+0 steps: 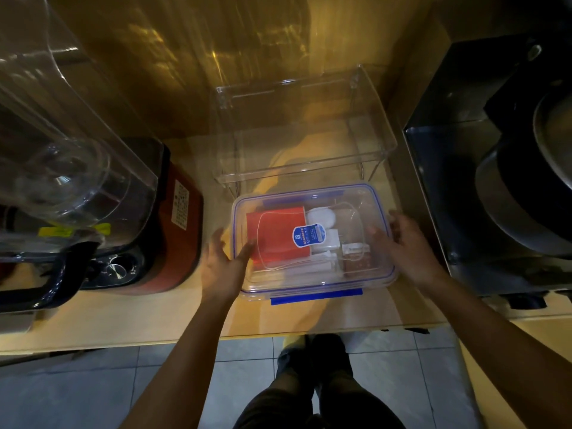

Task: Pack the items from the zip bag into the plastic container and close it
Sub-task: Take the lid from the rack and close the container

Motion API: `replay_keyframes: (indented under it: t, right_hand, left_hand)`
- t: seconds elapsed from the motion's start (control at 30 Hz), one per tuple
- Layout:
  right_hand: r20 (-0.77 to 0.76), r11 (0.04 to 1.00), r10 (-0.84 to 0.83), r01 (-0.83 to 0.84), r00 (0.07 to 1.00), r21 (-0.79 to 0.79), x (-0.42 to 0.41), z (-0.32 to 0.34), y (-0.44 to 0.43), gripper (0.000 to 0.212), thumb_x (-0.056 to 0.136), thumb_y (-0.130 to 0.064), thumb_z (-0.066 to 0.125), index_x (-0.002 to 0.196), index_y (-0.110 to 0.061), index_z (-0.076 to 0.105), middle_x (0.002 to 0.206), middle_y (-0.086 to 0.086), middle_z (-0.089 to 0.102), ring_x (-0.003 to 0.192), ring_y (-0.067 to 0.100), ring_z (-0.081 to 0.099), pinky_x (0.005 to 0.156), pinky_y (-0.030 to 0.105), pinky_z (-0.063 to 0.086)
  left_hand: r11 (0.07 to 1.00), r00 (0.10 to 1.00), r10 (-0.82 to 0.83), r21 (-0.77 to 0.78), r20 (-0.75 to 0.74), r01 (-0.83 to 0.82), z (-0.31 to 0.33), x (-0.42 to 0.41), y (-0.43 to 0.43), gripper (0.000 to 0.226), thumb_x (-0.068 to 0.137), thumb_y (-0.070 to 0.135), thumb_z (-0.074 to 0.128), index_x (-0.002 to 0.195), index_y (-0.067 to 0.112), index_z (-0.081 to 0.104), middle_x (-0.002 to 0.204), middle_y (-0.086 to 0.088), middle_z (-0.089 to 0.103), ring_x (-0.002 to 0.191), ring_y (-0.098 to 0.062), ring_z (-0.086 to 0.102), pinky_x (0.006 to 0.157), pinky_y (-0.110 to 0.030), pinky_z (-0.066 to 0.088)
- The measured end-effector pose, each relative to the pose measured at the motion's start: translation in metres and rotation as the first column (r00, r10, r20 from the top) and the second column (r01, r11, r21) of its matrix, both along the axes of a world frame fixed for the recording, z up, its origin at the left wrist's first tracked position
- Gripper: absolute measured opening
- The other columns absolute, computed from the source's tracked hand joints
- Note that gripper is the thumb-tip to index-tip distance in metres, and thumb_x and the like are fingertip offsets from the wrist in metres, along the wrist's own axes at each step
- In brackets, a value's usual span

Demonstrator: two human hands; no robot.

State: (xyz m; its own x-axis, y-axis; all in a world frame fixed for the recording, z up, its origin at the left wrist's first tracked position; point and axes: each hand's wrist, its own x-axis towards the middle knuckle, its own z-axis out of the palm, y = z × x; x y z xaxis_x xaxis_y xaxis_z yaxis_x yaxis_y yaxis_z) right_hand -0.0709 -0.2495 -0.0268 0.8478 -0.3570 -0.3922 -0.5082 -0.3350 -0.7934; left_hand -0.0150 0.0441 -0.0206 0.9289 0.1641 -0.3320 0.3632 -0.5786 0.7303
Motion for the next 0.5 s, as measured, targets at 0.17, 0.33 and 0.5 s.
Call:
replay_keyframes:
  t: [0.17, 0.33, 0.5]
  right_hand:
    - [0.166, 0.871, 0.329, -0.231, 0.929, -0.435, 0.025, 0.013, -0.005, 0.059, 0.091, -0.046, 0.047, 0.143, -0.028, 0.028, 0.151, 0.002, 0.032, 0.136, 0.022, 0.033, 0.109, 0.054, 0.028]
    - [-0.055, 0.700, 0.470, -0.410, 0.881, -0.584, 0.046, 0.010, 0.003, 0.065, 0.094, -0.051, 0.034, 0.148, -0.023, 0.013, 0.159, -0.002, 0.012, 0.144, 0.013, 0.010, 0.112, 0.046, 0.010]
    - [-0.040, 0.625, 0.473, -0.367, 0.880, -0.688, 0.052, 0.015, -0.001, 0.055, 0.091, -0.048, 0.042, 0.137, -0.017, 0.038, 0.146, 0.007, 0.040, 0.132, 0.023, 0.035, 0.106, 0.041, 0.021]
  left_hand:
    - [0.830, 0.835, -0.487, 0.433, 0.255, 0.352, 0.015, 0.020, -0.015, 0.068, 0.086, 0.059, 0.037, 0.145, 0.027, 0.025, 0.154, 0.000, 0.030, 0.146, -0.021, 0.014, 0.113, -0.048, 0.020]
    - [0.653, 0.761, -0.641, 0.591, 0.097, 0.474, 0.003, 0.023, -0.021, 0.069, 0.088, 0.063, 0.024, 0.148, 0.030, 0.010, 0.160, 0.005, 0.007, 0.147, -0.015, -0.004, 0.118, -0.037, 0.000]
    - [0.632, 0.754, -0.651, 0.611, 0.084, 0.477, 0.001, 0.023, -0.021, 0.068, 0.089, 0.062, 0.027, 0.147, 0.032, 0.007, 0.160, 0.006, 0.007, 0.147, -0.015, -0.002, 0.117, -0.039, 0.004]
